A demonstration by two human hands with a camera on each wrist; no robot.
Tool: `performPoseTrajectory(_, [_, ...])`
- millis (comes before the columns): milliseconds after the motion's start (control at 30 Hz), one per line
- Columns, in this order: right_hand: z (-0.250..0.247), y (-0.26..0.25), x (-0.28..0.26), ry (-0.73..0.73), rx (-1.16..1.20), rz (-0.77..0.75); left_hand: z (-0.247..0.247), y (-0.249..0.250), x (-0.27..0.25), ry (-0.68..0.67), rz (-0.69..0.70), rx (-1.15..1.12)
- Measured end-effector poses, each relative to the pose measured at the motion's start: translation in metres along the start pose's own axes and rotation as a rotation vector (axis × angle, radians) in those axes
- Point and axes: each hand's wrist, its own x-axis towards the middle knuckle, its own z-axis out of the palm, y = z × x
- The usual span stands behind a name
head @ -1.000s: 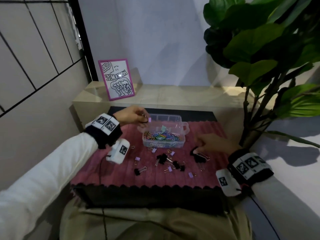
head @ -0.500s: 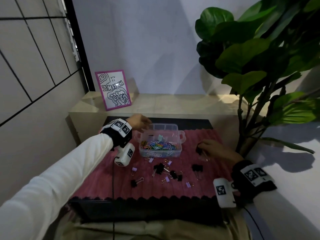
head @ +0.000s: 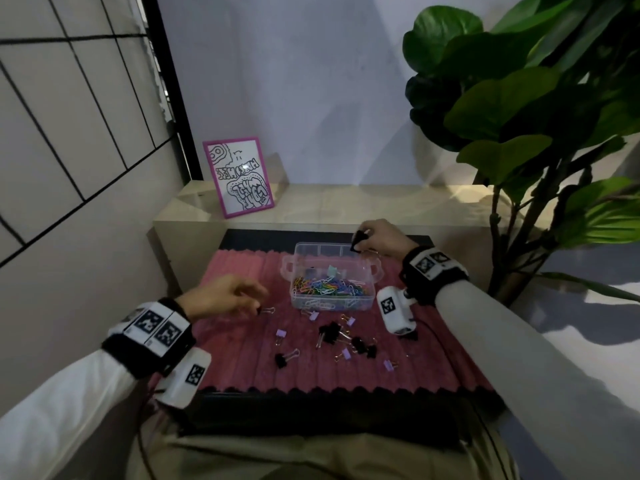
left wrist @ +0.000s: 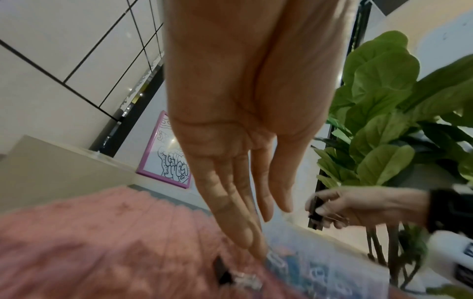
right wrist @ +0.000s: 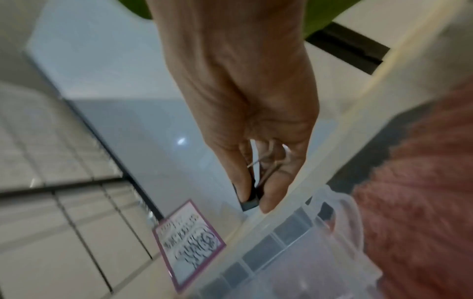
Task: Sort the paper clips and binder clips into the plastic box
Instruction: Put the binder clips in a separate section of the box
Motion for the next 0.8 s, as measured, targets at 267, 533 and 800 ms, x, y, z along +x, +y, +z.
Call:
performPoseTrajectory(267, [0.008,-0.007,0.007,-0.014,-0.333,-0.101,0.008,-0.007,-0.006,0.111,-0.019,0.069])
performPoseTrajectory(533, [-0.029,0.020,-0.068,0.028,-0.496,-0.368,0.023,0.004,-0.014,0.071,0.096,0.250])
performPoseTrajectory(800, [0.000,0.067,-0.103,-0.427,-0.658,-0.121,0.053,0.054,0.005,0.012,0.373,0.388])
